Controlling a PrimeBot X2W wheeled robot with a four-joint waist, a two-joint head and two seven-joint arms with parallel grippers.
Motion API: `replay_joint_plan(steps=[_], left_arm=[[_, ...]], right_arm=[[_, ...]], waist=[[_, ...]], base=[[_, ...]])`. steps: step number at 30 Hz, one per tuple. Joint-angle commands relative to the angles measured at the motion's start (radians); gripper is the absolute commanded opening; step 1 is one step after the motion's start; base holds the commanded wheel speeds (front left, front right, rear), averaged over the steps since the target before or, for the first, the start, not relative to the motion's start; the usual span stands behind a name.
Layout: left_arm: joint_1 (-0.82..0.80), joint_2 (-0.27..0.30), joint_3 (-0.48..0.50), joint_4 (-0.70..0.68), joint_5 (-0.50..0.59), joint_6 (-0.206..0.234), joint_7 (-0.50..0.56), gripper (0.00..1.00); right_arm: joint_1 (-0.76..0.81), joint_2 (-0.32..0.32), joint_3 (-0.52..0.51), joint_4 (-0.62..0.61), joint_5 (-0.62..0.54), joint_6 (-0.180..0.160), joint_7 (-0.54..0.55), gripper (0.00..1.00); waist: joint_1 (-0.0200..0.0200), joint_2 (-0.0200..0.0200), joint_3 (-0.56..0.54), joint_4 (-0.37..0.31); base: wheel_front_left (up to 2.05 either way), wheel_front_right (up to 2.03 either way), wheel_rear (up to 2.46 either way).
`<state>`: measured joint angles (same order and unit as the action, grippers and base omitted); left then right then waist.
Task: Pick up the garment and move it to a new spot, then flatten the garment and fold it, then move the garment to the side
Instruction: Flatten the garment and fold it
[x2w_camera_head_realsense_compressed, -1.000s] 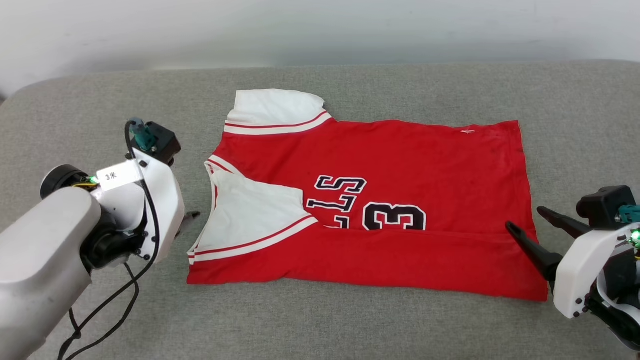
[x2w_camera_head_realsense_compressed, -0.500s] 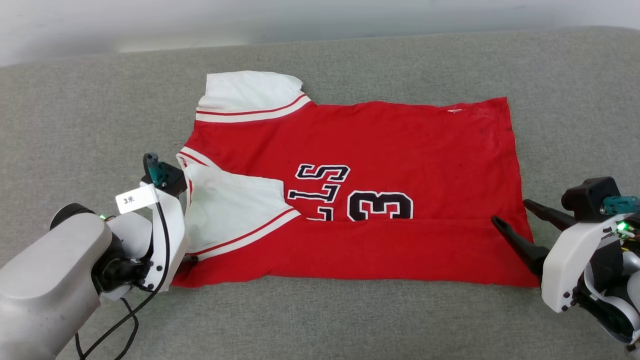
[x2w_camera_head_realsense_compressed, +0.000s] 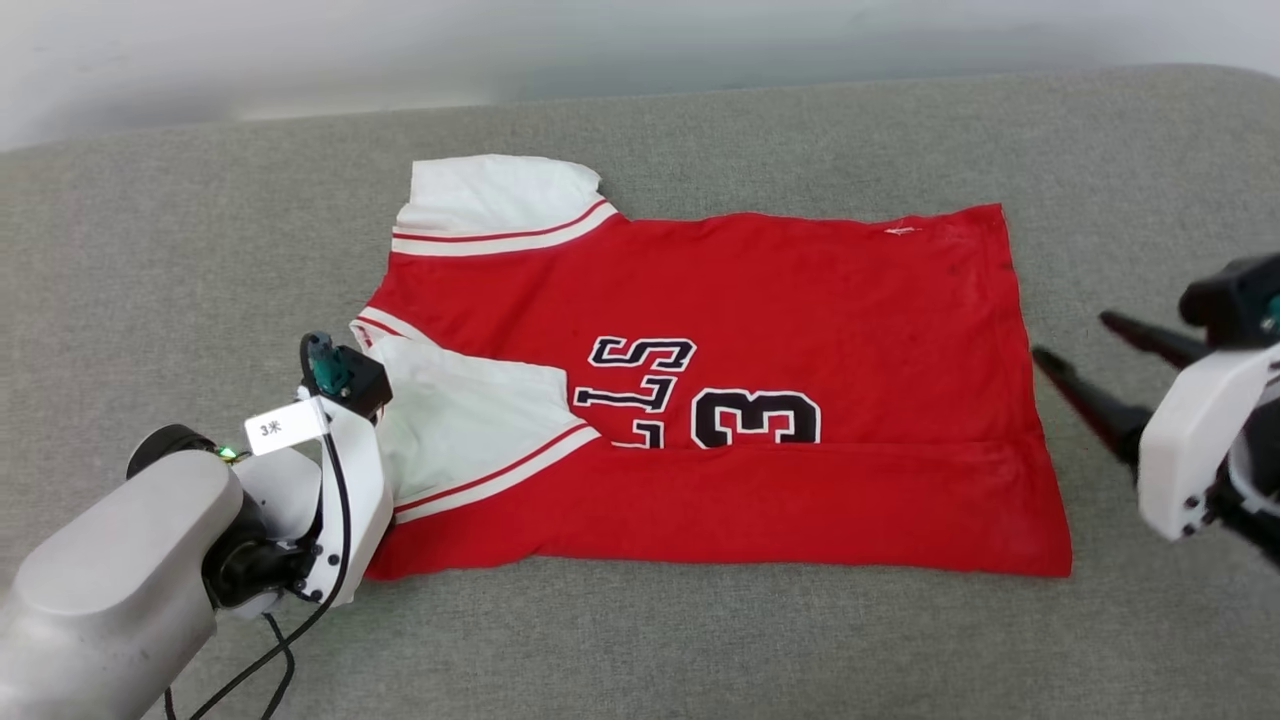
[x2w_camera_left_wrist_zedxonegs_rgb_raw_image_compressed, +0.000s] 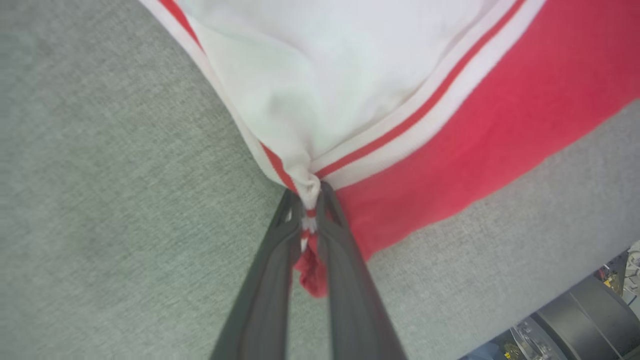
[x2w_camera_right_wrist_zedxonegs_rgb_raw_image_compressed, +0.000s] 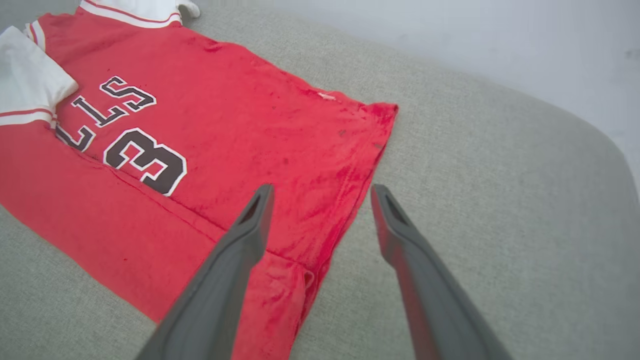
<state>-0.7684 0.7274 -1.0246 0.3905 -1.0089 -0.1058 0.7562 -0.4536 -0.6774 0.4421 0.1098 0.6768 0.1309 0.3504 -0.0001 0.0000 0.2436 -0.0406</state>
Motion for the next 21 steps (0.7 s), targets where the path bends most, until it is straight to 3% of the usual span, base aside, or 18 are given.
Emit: replay_joint_plan(steps=[1,10,14,21], left_arm=[[0.016,0.005,-0.014,-0.008,0.016,-0.004,-0.008,0.00],[-0.006,0.034,-0.005,-0.084,0.029,-0.006,-0.039,0.00],[-0.015,0.035,-0.003,-0.106,0.034,0.001,-0.035,0.00],[-0.028,0.036,-0.001,-0.145,0.046,0.016,-0.043,0.00]], right_arm=[[-0.045,-0.030,0.000,-0.015,0.011,0.000,0.038,1.00],[-0.126,-0.158,0.107,-0.056,0.130,0.000,0.445,1.00],[-0.126,-0.165,0.116,-0.031,0.163,-0.001,0.533,1.00],[-0.075,-0.088,0.116,0.067,0.173,0.000,0.569,1.00]], waist=[[0.0001,0.0000,-0.015,0.011],[0.0001,0.0000,-0.034,0.031],[0.0001,0.0000,-0.025,0.039],[0.0001,0.0000,0.012,0.055]], base=[[0.00,0.00,0.00],[0.00,0.00,0.00],[0.00,0.00,0.00],[0.00,0.00,0.00]])
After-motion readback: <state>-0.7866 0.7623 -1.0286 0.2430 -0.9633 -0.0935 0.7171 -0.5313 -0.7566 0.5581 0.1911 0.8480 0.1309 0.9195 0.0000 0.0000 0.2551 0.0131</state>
